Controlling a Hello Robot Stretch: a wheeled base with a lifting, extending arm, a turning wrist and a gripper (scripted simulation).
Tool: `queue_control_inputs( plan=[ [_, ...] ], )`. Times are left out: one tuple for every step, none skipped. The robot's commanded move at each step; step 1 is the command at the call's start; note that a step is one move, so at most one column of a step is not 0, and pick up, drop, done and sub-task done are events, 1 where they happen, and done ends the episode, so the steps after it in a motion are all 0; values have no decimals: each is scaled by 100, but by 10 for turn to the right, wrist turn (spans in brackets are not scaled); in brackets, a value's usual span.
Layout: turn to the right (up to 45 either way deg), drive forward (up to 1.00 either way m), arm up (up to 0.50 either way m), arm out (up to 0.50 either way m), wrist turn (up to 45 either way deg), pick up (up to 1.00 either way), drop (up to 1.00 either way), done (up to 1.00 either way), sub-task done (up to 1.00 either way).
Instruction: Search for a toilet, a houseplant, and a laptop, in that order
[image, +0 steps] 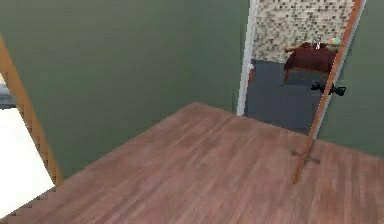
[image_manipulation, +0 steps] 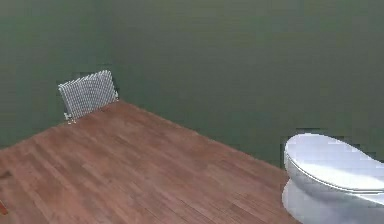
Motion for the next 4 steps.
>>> queue_control_inputs(
  plan=[
    [210, 0, 0, 0, 0, 0, 0, 0, 0],
    [0, 100, 0, 0, 0, 0, 0, 0, 0],
    [30, 0, 0, 0, 0, 0, 0, 0, 0],
    [-240, 0, 0, 0, 0, 0, 0, 0, 0]
  ],
)
